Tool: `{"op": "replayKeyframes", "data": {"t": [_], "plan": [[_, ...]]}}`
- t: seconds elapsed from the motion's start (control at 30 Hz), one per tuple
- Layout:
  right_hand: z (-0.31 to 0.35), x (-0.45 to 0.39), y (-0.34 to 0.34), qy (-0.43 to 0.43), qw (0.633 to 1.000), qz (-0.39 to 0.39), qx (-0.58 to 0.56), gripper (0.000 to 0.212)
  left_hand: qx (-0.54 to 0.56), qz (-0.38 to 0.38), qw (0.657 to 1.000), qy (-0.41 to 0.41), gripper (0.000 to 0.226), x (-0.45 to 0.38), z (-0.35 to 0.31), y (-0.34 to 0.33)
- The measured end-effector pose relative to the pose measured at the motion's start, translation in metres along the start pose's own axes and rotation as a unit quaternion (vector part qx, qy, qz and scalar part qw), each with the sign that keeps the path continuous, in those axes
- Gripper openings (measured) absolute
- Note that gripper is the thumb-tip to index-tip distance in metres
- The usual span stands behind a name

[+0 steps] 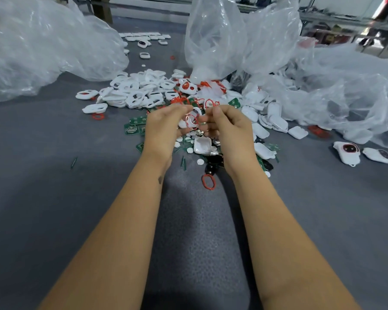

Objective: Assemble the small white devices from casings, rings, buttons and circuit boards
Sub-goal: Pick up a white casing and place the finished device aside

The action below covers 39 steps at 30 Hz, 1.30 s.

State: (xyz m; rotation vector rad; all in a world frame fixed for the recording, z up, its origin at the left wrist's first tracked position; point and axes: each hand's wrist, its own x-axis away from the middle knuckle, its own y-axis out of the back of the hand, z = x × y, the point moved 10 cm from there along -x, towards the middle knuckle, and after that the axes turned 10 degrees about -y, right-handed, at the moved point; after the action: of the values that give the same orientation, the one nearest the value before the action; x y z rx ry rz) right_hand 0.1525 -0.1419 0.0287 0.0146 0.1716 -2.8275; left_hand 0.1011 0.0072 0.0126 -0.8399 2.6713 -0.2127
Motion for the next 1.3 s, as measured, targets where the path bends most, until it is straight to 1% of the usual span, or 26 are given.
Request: {"op": "replayKeyframes", "data": {"t": [0.1,0.17,0.23,0.37,0.5,0.57,0.63,0.67,0.77,0.8,0.83,0.9,0.93,0.97,1.03,1.13,1.3], "plan": [[-0.003,-0.001,-0.002,-0.004,0.999,0.031,-0.006,0.025,-0.095,0.038,0.992,-0.073,0.024,0.000,-0.012,-0.005],[-0.004,-0.001,-0.001,-0.003,0.999,0.037,-0.008,0.027,-0.149,0.049,0.979,-0.128,0.025,0.000,-0.022,-0.006],[-0.004,-0.001,0.000,-0.003,0.999,0.043,-0.022,0.025,-0.181,0.058,0.968,-0.166,0.023,0.002,-0.029,-0.008],[-0.006,-0.001,0.000,-0.012,0.997,0.055,-0.045,0.017,-0.137,0.072,0.975,-0.160,0.022,0.005,-0.026,-0.011],[-0.016,-0.001,-0.004,-0.069,0.988,0.074,-0.113,0.016,-0.128,0.074,0.973,-0.177,0.026,0.006,-0.028,-0.013],[-0.018,-0.001,-0.006,-0.084,0.984,0.085,-0.135,0.017,-0.109,0.074,0.979,-0.157,0.022,0.005,-0.023,-0.013],[-0.017,-0.001,-0.007,-0.080,0.985,0.088,-0.128,0.018,-0.092,0.083,0.985,-0.119,0.012,0.004,-0.013,-0.015],[-0.016,0.000,-0.008,-0.079,0.986,0.087,-0.123,0.018,-0.094,0.087,0.985,-0.112,0.012,0.004,-0.011,-0.016],[-0.016,0.001,-0.007,-0.077,0.987,0.074,-0.119,0.010,-0.101,0.080,0.984,-0.125,0.012,0.004,-0.014,-0.013],[-0.014,0.001,-0.003,-0.069,0.989,0.062,-0.114,0.011,-0.103,0.074,0.984,-0.129,0.012,0.003,-0.016,-0.012],[-0.011,0.001,0.001,-0.051,0.994,0.046,-0.090,0.020,-0.110,0.069,0.983,-0.130,0.011,0.002,-0.016,-0.010],[0.001,0.001,0.005,0.013,0.999,0.027,0.010,0.039,-0.132,0.070,0.980,-0.132,0.009,0.002,-0.016,-0.010],[0.007,0.003,0.002,0.048,0.996,0.031,0.066,0.045,-0.134,0.075,0.979,-0.132,0.007,0.002,-0.016,-0.011],[0.011,0.005,-0.003,0.075,0.990,0.038,0.115,0.048,-0.132,0.081,0.979,-0.132,0.005,0.003,-0.016,-0.012],[0.014,0.009,-0.011,0.100,0.978,0.042,0.180,0.046,-0.126,0.095,0.978,-0.134,0.007,0.004,-0.017,-0.014],[0.013,0.009,-0.010,0.093,0.978,0.038,0.183,0.039,-0.116,0.124,0.976,-0.135,0.009,0.005,-0.018,-0.018],[0.011,0.006,-0.008,0.065,0.985,0.068,0.147,0.044,-0.103,0.155,0.974,-0.125,0.012,0.004,-0.014,-0.019]]}}
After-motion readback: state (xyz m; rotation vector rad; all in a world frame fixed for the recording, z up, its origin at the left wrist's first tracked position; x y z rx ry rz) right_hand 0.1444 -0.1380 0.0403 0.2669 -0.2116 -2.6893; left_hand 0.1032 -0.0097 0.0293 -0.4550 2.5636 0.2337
